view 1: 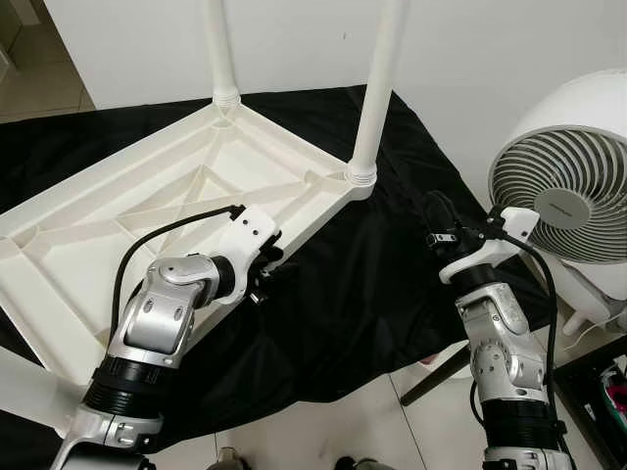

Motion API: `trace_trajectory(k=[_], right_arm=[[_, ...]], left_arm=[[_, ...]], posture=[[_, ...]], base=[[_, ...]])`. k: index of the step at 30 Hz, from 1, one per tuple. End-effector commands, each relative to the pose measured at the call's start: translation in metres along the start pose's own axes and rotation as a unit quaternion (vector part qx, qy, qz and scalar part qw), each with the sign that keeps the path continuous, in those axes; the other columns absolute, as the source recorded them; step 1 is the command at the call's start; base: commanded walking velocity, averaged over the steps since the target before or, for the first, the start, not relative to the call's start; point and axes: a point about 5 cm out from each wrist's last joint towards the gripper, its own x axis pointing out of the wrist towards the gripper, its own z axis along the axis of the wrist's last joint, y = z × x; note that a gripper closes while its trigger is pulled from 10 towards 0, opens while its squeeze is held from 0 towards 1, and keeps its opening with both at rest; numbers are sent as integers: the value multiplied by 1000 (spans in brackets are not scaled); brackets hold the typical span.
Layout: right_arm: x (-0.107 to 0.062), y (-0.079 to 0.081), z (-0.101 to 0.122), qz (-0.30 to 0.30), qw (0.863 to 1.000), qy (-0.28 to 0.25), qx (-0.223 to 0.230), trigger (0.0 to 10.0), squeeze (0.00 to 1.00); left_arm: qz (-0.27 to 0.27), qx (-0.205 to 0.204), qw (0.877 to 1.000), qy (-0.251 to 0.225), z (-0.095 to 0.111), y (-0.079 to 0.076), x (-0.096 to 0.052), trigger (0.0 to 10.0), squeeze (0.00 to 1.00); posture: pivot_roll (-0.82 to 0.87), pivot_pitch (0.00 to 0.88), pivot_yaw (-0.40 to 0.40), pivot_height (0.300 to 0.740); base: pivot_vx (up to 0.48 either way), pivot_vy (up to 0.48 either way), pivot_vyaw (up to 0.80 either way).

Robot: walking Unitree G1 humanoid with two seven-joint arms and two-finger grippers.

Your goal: Building children table

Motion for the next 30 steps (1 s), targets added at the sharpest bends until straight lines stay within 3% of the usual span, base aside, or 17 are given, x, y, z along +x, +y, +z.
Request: trace_trajectory(k=[1,7,14,19,30], right_arm=[[0,0,1,-1,1000,-4,-2,10000,0],[0,0,0,-2,1000,-3,-2,10000,0],[0,1,0,-2,1000,-3,-2,10000,0],[0,1,1,-3,1000,-5,-1,10000,0],[-1,1,1,-7,1000,-6,0,10000,0]], left_arm=[[138,-9,990,-12,6,15,-3,10000,0],[133,-13,990,-36,18,14,-5,10000,0],[139,-13,990,-36,17,14,-2,10000,0],[154,-12,988,-8,5,10,5,10000,0],[184,-22,983,-10,3,10,9,10000,0]], posture=[[71,118,10,740],[71,119,13,740],[71,120,14,740],[68,122,18,740],[66,125,21,740]], base=[[0,0,0],[0,0,0],[0,0,0],[0,0,0],[0,0,0]])
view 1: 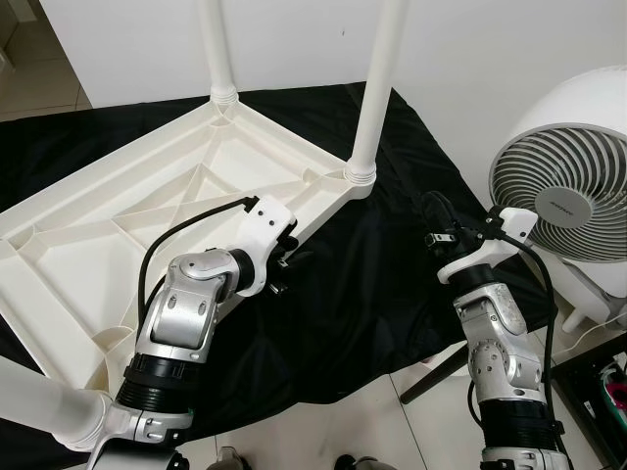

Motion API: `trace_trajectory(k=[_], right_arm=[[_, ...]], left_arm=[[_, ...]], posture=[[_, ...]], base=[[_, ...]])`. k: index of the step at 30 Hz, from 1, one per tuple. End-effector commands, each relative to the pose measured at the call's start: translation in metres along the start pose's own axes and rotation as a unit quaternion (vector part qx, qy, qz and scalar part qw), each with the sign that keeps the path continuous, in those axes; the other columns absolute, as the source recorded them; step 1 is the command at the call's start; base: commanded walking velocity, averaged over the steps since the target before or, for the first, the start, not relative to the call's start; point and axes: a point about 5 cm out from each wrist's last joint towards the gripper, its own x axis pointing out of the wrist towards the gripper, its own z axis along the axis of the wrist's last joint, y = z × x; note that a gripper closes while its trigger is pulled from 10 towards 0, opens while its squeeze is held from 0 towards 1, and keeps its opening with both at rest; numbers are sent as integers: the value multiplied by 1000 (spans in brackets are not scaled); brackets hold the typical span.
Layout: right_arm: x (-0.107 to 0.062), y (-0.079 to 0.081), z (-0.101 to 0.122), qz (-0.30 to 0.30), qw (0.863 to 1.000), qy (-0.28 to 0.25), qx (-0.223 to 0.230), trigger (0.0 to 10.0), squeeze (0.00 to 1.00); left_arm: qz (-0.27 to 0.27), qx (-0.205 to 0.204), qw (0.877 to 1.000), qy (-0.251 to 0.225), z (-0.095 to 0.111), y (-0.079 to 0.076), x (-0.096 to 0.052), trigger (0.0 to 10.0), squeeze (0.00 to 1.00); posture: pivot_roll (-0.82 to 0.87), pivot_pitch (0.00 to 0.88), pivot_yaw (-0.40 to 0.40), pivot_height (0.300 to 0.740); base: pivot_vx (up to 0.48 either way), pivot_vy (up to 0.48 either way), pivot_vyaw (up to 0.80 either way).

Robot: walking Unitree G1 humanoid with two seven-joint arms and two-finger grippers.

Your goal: Building children table

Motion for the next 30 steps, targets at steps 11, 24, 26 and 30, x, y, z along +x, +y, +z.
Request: trace_trajectory(k=[11,24,26,30], right_arm=[[0,0,2,-2,1000,-5,-4,10000,0],[2,0,3,2,1000,-6,-7,10000,0],[1,-1,3,0,1000,-7,-8,10000,0],[1,-1,4,-2,1000,-9,-8,10000,0]], left_arm=[[216,-13,976,-10,-4,26,-6,10000,0],[110,1,989,-102,17,2,-1,10000,0],[106,-7,987,-117,19,1,0,10000,0],[115,-21,985,-128,22,2,0,10000,0]], posture=[[65,125,20,740],[64,122,19,740],[61,120,23,740],[61,119,22,740]], base=[[0,0,0],[0,0,0],[0,0,0],[0,0,0]])
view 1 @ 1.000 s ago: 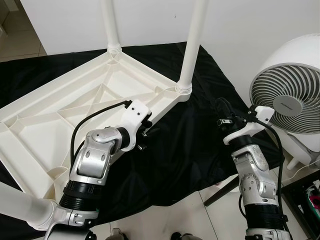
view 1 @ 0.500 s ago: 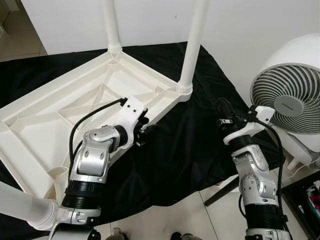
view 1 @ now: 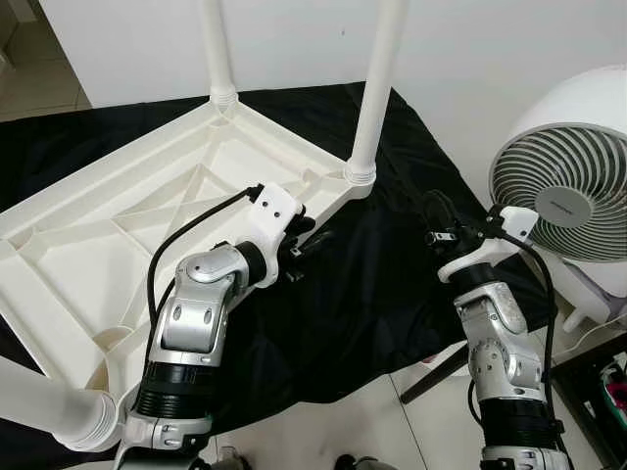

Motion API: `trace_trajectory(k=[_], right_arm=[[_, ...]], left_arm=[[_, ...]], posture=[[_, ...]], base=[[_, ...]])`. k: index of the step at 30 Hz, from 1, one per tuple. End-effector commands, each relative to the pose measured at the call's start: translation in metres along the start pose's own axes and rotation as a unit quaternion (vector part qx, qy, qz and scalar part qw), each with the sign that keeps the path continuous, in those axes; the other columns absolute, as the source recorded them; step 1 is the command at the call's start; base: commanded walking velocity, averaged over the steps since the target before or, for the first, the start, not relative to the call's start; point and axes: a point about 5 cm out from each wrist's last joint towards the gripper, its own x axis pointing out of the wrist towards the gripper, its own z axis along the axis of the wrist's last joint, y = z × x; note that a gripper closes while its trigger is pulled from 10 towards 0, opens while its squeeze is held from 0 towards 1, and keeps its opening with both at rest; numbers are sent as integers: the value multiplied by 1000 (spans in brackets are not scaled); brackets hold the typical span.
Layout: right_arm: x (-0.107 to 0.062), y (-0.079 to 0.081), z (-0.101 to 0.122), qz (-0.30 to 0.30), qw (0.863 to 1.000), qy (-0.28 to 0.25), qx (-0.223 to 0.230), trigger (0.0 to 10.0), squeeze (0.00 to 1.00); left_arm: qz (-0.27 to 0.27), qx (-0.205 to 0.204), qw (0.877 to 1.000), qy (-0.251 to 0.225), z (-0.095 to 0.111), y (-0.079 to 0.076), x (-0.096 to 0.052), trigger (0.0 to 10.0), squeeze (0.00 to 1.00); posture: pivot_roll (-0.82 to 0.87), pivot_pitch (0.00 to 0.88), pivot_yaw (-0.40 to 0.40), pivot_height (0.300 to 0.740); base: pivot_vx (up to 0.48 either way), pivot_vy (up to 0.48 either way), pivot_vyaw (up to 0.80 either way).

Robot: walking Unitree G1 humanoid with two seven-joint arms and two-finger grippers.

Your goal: Building children table

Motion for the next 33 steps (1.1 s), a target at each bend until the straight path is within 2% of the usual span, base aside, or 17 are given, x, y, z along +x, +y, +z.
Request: trace_trajectory(k=[1,7,18,22,23,24,27,29,31,33], right_arm=[[0,-1,3,-2,1000,-8,-5,10000,0],[0,0,3,-5,1000,-10,-4,10000,0],[2,0,3,-4,1000,-12,-3,10000,0],[2,0,3,-3,1000,-13,-5,10000,0],[2,0,3,-3,1000,-13,-5,10000,0],[2,0,3,-4,1000,-13,-5,10000,0],[2,0,3,-4,1000,-14,-5,10000,0],[2,0,3,-4,1000,-14,-5,10000,0],[2,0,3,-6,1000,-15,-5,10000,0],[1,0,3,-6,1000,-15,-5,10000,0]], left_arm=[[124,-7,992,-13,4,13,-2,10000,0],[158,-31,986,-31,5,17,-2,10000,0],[192,-37,980,-40,7,24,-4,10000,0],[138,-30,988,-57,11,11,1,10000,0],[138,-30,988,-57,11,11,1,10000,0],[113,-27,991,-65,13,4,3,10000,0],[107,-22,992,-68,14,2,4,10000,0],[111,-22,991,-68,14,3,4,10000,0],[152,-27,986,-58,11,14,2,10000,0],[170,-31,983,-54,10,19,1,10000,0]], posture=[[60,118,23,740],[59,115,24,740],[62,113,21,740],[62,112,21,740],[62,112,21,740],[61,113,21,740],[61,114,24,740],[61,114,24,740],[60,117,25,740],[60,117,25,740]], base=[[0,0,0],[0,0,0],[0,0,0],[0,0,0],[0,0,0],[0,0,0],[0,0,0],[0,0,0],[0,0,0],[0,0,0]])
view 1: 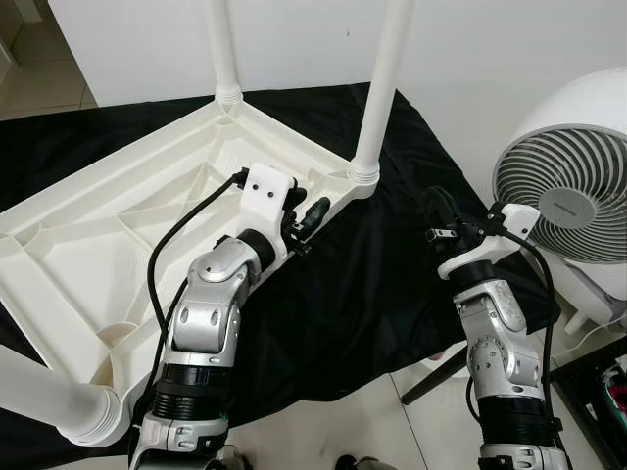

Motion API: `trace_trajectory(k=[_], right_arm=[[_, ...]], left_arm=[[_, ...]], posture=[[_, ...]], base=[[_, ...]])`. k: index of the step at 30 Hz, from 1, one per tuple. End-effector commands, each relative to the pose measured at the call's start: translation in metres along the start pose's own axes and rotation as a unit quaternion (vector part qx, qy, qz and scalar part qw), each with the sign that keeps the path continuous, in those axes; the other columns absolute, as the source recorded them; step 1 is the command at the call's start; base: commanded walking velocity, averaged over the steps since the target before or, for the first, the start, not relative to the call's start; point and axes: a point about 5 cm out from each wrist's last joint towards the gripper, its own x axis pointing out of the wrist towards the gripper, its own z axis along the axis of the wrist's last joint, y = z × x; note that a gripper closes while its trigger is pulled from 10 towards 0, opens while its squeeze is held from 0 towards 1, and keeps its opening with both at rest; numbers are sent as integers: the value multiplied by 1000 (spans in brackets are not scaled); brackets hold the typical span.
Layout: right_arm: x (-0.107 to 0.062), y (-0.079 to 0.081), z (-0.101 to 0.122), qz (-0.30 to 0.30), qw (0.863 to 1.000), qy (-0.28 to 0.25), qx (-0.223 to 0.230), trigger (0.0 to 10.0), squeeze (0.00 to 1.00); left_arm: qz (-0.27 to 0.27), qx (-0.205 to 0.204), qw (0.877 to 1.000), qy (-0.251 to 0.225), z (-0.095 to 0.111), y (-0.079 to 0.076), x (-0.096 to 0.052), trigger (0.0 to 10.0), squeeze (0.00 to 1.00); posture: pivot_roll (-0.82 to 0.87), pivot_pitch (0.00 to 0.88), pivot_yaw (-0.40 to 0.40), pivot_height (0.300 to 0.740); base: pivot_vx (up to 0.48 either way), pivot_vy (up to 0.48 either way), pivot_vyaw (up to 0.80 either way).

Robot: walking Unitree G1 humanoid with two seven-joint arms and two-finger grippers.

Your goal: Building children table

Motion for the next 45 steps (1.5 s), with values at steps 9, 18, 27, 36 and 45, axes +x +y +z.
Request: trace_trajectory(k=[9,18,27,36,45], right_arm=[[-3,-1,0,-6,1000,-3,-4,10000,0],[-2,1,-1,-4,1000,-1,-2,10000,0],[-2,2,-1,-7,1000,-3,1,10000,0],[-2,5,-2,-10,1000,-3,6,10000,0],[-1,7,-3,-11,1000,-3,11,10000,0]], left_arm=[[146,-27,989,28,-13,25,-4,10000,0],[215,-50,975,17,-15,32,-7,10000,0],[319,-83,944,4,-17,47,-12,10000,0],[442,-129,887,-17,-21,67,-28,10000,0],[477,-119,871,-10,-25,74,-33,10000,0]], posture=[[61,125,24,740],[62,127,21,740],[53,128,23,740],[39,137,9,740],[33,141,2,740]], base=[[0,0,0],[0,0,0],[0,0,0],[0,0,0],[0,0,0]])
